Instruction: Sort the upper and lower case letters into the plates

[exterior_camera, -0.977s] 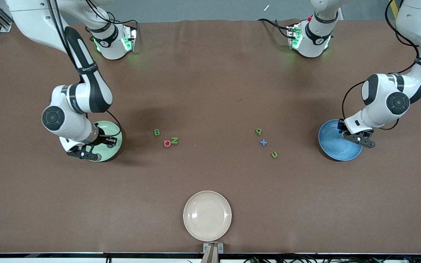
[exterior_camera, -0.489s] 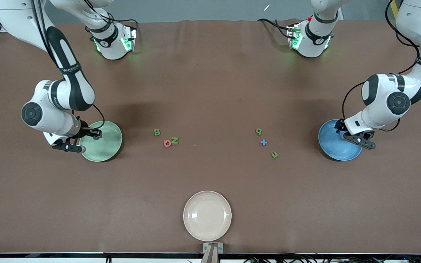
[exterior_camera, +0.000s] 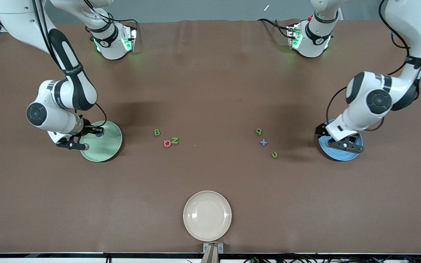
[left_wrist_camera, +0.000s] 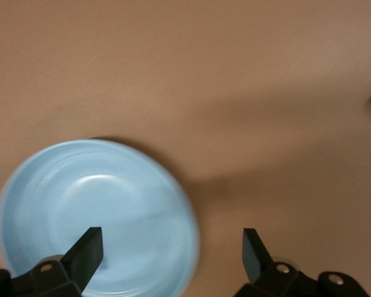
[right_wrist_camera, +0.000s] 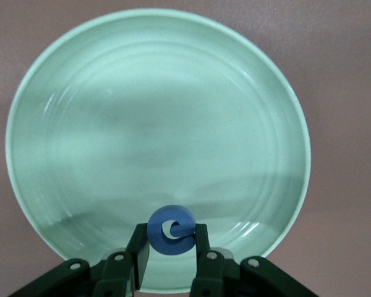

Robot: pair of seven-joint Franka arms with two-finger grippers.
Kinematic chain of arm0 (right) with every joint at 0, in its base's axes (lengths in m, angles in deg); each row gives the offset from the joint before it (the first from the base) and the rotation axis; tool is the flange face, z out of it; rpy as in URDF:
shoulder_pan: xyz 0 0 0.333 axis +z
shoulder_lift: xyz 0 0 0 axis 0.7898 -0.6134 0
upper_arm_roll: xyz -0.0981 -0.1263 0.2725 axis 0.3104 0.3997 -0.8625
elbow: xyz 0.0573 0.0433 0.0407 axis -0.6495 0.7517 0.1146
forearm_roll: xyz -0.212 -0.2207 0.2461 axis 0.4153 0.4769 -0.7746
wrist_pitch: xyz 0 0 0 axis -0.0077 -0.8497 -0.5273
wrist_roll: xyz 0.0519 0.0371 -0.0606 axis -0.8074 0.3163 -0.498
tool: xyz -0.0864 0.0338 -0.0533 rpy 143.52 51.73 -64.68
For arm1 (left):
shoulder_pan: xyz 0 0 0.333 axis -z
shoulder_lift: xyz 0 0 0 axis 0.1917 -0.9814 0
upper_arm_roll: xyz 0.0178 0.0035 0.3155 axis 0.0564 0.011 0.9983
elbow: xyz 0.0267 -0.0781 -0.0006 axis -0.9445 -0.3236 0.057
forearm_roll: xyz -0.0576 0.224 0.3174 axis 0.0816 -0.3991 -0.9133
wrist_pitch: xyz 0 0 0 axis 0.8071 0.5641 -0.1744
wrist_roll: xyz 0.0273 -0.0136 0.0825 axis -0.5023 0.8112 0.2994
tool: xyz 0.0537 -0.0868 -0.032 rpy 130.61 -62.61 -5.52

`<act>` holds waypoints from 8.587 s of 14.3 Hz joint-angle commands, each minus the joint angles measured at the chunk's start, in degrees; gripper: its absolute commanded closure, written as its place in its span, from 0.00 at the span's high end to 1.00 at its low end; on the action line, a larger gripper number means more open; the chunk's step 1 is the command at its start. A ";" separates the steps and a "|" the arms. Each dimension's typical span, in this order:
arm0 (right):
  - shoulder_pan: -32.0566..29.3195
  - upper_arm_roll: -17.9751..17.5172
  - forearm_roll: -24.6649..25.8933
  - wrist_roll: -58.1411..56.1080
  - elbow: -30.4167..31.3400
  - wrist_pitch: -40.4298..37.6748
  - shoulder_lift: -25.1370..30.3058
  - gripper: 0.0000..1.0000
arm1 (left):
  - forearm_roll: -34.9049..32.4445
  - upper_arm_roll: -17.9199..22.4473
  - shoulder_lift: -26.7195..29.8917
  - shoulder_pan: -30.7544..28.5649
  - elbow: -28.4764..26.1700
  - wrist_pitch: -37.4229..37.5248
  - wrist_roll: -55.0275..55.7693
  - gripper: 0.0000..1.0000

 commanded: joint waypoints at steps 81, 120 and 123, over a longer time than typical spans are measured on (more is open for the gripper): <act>5.17 -0.36 -1.37 -3.16 -2.96 -2.55 1.87 0.01 | -24.88 -31.33 -17.20 -23.45 3.03 11.12 38.16 1.00; 26.60 -0.45 -5.15 53.60 -12.01 11.66 -7.87 1.00 | -24.78 -10.06 -26.35 12.80 14.20 2.94 79.86 0.17; 28.98 -0.09 -4.71 55.99 -12.27 14.76 -11.22 0.99 | -24.78 -12.59 -24.60 10.87 13.76 3.55 79.51 0.15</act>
